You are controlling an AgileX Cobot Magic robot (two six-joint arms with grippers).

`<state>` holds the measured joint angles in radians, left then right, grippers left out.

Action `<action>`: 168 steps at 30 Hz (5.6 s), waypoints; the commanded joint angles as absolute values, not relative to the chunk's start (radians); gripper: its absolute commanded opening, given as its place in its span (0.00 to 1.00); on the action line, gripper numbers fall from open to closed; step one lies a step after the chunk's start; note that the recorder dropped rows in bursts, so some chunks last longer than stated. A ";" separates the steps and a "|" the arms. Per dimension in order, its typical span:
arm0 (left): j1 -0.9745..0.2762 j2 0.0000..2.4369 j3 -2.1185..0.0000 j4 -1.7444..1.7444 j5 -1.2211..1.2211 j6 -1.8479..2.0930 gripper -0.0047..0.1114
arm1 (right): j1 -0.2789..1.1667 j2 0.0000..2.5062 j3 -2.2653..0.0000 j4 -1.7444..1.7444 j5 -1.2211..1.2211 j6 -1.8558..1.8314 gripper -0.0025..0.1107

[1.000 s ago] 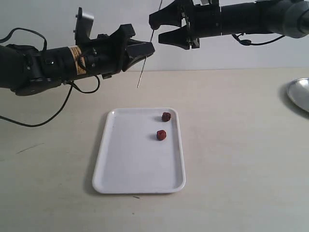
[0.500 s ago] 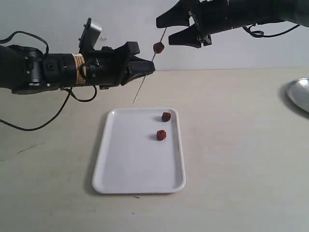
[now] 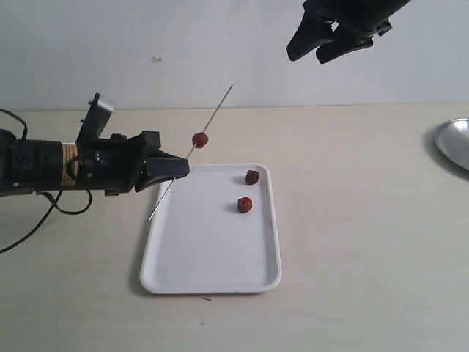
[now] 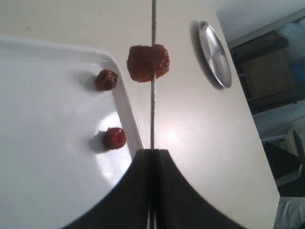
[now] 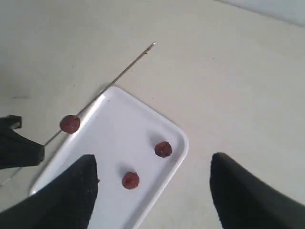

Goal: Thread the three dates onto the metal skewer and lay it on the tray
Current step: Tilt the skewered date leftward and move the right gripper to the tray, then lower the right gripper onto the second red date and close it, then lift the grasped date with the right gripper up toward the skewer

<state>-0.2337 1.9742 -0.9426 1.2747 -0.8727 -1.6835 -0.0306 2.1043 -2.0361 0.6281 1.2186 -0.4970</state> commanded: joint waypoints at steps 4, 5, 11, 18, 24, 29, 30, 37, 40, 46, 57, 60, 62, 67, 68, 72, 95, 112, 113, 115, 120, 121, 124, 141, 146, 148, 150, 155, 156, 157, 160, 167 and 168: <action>-0.187 1.967 -0.819 1.176 -1.045 -1.495 0.04 | 0.100 2.114 -2.040 0.439 1.221 -0.488 0.59; -0.179 1.967 -0.805 1.176 -1.058 -1.482 0.04 | 0.121 2.122 -2.033 0.392 1.221 -0.484 0.59; -0.100 1.967 -0.742 1.196 -1.178 -1.400 0.04 | 0.253 2.176 -2.004 0.199 1.200 -0.471 0.58; 0.012 1.967 -0.710 1.240 -1.221 -1.387 0.04 | 0.319 2.308 -2.004 0.067 1.135 -0.519 0.55; 0.012 1.967 -0.710 1.251 -1.221 -1.365 0.04 | 0.319 2.363 -2.004 0.061 1.028 -0.584 0.55; 0.012 1.967 -0.710 1.251 -1.221 -1.365 0.04 | 0.319 2.379 -2.004 0.061 1.007 -0.610 0.55; 0.012 1.967 -0.710 1.251 -1.221 -1.365 0.04 | 0.319 2.382 -2.004 0.061 1.002 -0.610 0.55; 0.012 1.967 -0.710 1.255 -1.221 -1.365 0.04 | 0.320 2.412 -2.004 0.061 0.969 -0.627 0.55; 0.012 1.967 -0.710 1.255 -1.221 -1.365 0.04 | 0.320 2.425 -2.004 0.061 0.963 -0.646 0.55; 0.012 1.967 -0.710 1.255 -1.221 -1.342 0.04 | 0.320 2.440 -2.004 0.061 0.956 -0.646 0.55; 0.012 1.967 -0.710 1.255 -1.221 -1.340 0.04 | 0.320 2.440 -2.004 0.073 0.948 -0.627 0.48; 0.012 1.967 -0.710 1.255 -1.221 -1.340 0.04 | 0.320 2.440 -2.004 0.080 0.950 -0.627 0.47; 0.012 1.967 -0.710 1.257 -1.221 -1.340 0.04 | 0.320 2.440 -2.004 0.080 0.956 -0.627 0.47; 0.012 1.967 -0.710 1.260 -1.221 -1.340 0.04 | 0.320 2.440 -2.004 0.080 0.974 -0.627 0.47; 0.012 1.967 -0.710 1.262 -1.221 -1.340 0.04 | 0.320 2.440 -2.004 0.080 0.974 -0.627 0.47; 0.012 1.967 -0.710 1.270 -1.221 -1.340 0.04 | 0.320 2.440 -2.004 0.080 0.975 -0.625 0.47; 0.012 1.967 -0.710 1.271 -1.221 -1.341 0.04 | 0.320 2.449 -2.002 0.114 0.977 -0.620 0.47; 0.012 1.967 -0.710 1.271 -1.221 -1.341 0.04 | 0.320 2.479 -2.002 0.074 0.953 -0.572 0.40; 0.012 1.967 -0.710 1.274 -1.221 -1.342 0.04 | 0.320 2.479 -2.002 0.076 0.953 -0.565 0.39; 0.012 1.967 -0.710 1.274 -1.221 -1.342 0.04 | 0.320 2.479 -2.002 0.076 0.951 -0.540 0.39; 0.012 1.967 -0.710 1.274 -1.221 -1.342 0.04 | 0.320 2.479 -2.002 0.076 0.948 -0.485 0.39; 0.012 1.967 -0.710 1.274 -1.221 -1.342 0.04 | 0.320 2.479 -2.002 0.076 0.948 -0.480 0.39; 0.012 1.967 -0.710 1.274 -1.221 -1.342 0.04 | 0.320 2.479 -2.002 0.076 0.946 -0.450 0.39; 0.012 1.967 -0.710 1.279 -1.221 -1.342 0.04 | 0.320 2.479 -2.002 0.078 0.956 -0.260 0.39; 0.012 1.967 -0.710 1.281 -1.221 -1.342 0.04 | 0.320 2.479 -2.002 0.069 0.976 -0.260 0.31; 0.012 1.967 -0.710 1.281 -1.221 -1.342 0.04 | 0.320 2.479 -2.002 0.069 0.976 -0.260 0.29; 0.012 1.967 -0.710 1.281 -1.221 -1.342 0.04 | 0.320 2.479 -2.002 0.069 0.976 -0.260 0.28; 0.012 1.967 -0.710 1.281 -1.221 -1.342 0.04 | 0.320 2.479 -2.002 0.070 0.963 -0.239 0.24; 0.012 1.967 -0.710 1.281 -1.221 -1.342 0.04 | 0.320 2.479 -2.002 0.070 0.961 -0.239 0.23; 0.012 1.967 -0.710 1.281 -1.221 -1.342 0.04 | 0.320 2.479 -2.002 0.070 0.961 -0.237 0.23; 0.012 1.967 -0.710 1.286 -1.221 -1.342 0.04 | 0.320 2.479 -2.002 0.070 0.961 -0.228 0.23; 0.012 1.967 -0.710 1.290 -1.221 -1.346 0.04 | 0.320 2.479 -2.002 0.075 0.959 -0.199 0.18; 0.012 1.967 -0.710 1.290 -1.221 -1.346 0.04 | 0.320 2.479 -2.002 0.075 0.961 -0.194 0.18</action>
<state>0.0105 1.9742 -0.7129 1.2853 -1.2038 -1.3458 0.3196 2.4714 -2.0087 0.0871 0.9537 -0.2100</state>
